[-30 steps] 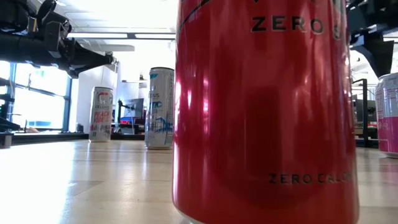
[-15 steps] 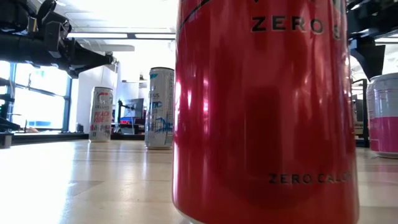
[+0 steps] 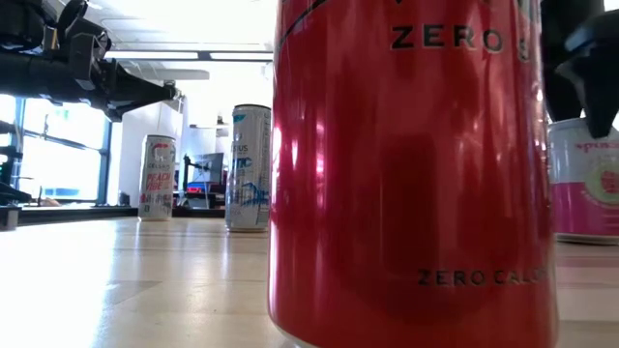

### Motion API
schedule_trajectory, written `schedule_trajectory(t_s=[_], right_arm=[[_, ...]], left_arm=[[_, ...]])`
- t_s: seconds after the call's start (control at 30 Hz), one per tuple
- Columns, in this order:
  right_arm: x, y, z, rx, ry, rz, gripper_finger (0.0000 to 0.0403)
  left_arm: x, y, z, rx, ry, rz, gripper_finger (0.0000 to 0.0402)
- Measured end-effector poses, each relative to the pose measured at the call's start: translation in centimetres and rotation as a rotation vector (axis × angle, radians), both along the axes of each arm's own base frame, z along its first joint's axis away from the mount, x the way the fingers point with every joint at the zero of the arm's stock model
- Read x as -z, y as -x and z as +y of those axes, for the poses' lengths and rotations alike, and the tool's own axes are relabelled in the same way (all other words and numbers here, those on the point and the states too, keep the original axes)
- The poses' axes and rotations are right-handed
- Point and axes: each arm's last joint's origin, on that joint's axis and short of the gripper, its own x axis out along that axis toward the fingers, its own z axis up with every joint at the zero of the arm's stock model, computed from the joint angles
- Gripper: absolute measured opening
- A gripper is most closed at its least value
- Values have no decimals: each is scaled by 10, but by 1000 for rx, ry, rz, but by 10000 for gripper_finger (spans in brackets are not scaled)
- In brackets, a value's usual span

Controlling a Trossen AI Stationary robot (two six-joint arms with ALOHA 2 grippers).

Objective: Place canned beverage on shelf
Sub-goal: Put the top pink soda can on the shelf

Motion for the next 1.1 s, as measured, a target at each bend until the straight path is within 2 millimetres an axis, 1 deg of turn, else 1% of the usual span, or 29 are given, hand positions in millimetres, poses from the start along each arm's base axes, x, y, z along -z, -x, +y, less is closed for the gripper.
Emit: schedule_trajectory(t_s=[0.1, 0.23, 0.33, 0.4, 0.47, 0.63, 0.8, 0.87, 0.93, 1.03, 1.1], right_arm=[[0, -2, -7, 43, 2, -3, 290], [-4, -4, -16, 53, 14, -2, 269], [-11, -9, -22, 55, 37, -20, 257], [-19, -12, -27, 71, 40, -50, 255], [-22, -14, -32, 77, 35, -61, 254], [-29, -12, -45, 111, 26, -24, 252], [-47, -7, -61, 148, 51, 19, 252], [-57, -6, -69, 145, 73, 19, 251], [-67, -6, -79, 148, 72, -18, 251], [-83, -4, -99, 152, 113, -72, 250], [-89, 0, -115, 156, 145, -79, 250]], left_arm=[[0, 0, 0, 0, 0, 0, 3], [0, 0, 0, 0, 0, 0, 3], [0, 0, 0, 0, 0, 0, 3], [0, 0, 0, 0, 0, 0, 3], [0, 0, 0, 0, 0, 0, 3], [0, 0, 0, 0, 0, 0, 3], [0, 0, 0, 0, 0, 0, 3], [0, 0, 0, 0, 0, 0, 3], [0, 0, 0, 0, 0, 0, 3], [0, 0, 0, 0, 0, 0, 3], [0, 0, 0, 0, 0, 0, 3]])
